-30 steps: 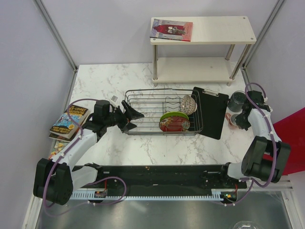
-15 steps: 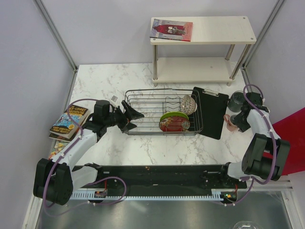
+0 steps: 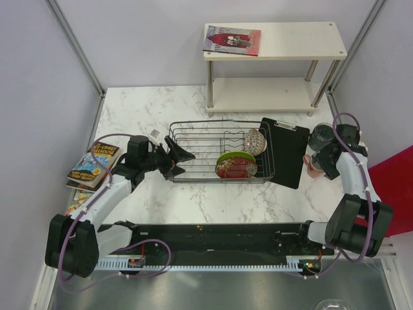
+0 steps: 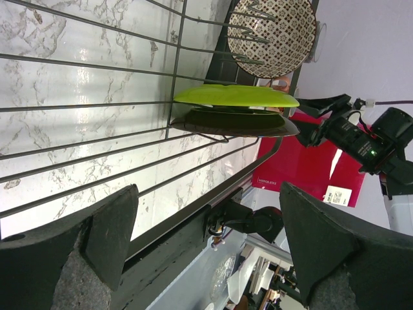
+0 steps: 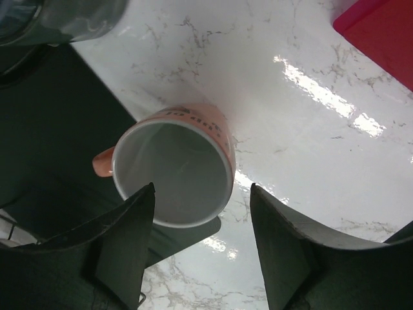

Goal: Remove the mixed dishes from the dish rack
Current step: Pick up the bowl from the dish rack.

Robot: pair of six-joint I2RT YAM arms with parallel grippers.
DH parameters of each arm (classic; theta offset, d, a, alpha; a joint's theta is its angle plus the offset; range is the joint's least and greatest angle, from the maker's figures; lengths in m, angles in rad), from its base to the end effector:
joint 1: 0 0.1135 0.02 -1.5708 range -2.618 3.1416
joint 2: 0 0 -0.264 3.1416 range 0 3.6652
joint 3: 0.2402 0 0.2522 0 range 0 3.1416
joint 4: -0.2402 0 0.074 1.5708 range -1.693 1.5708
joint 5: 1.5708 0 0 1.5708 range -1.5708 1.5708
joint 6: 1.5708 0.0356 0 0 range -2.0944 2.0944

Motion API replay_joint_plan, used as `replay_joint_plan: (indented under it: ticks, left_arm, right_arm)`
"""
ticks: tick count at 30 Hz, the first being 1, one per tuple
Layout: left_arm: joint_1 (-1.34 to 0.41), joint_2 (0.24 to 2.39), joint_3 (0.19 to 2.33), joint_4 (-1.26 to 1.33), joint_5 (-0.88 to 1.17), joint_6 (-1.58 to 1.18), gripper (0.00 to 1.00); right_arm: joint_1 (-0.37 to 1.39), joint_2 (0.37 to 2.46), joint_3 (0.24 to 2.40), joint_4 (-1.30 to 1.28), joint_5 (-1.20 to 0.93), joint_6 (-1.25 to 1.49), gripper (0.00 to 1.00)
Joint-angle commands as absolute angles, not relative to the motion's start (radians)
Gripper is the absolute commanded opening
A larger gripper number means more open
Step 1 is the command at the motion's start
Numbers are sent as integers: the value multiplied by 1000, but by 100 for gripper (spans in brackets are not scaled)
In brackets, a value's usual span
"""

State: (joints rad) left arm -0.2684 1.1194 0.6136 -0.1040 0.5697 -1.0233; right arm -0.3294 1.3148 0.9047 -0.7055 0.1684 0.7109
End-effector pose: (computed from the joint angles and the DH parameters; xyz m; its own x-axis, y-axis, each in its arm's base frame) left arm 0.2200 -0.0804 0.2253 -0.8421 -0.5141 -0.1630 -0.1333 0.4913 -0.8607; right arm 0.2343 -0.0864 0.2283 -0.3904 0.8133 -0.4314 0.8491 0.4992 0.1728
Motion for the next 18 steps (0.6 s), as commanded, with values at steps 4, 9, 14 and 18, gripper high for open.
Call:
replay_joint_plan:
  ticks: [4, 9, 14, 18]
  left_arm:
    - [-270, 1160, 578, -218, 554, -966, 97]
    - [-271, 1163, 577, -219, 545, -963, 97]
    - [-271, 1169, 572, -219, 534, -962, 97]
    - [-270, 1178, 574, -218, 531, -960, 97]
  right_arm:
    - [-321, 1221, 989, -756, 121, 729, 68]
    - [-290, 1178, 1038, -778, 112, 741, 68]
    - [-247, 1147, 1083, -787, 94, 753, 68]
    - [-184, 1095, 1123, -772, 100, 768, 70]
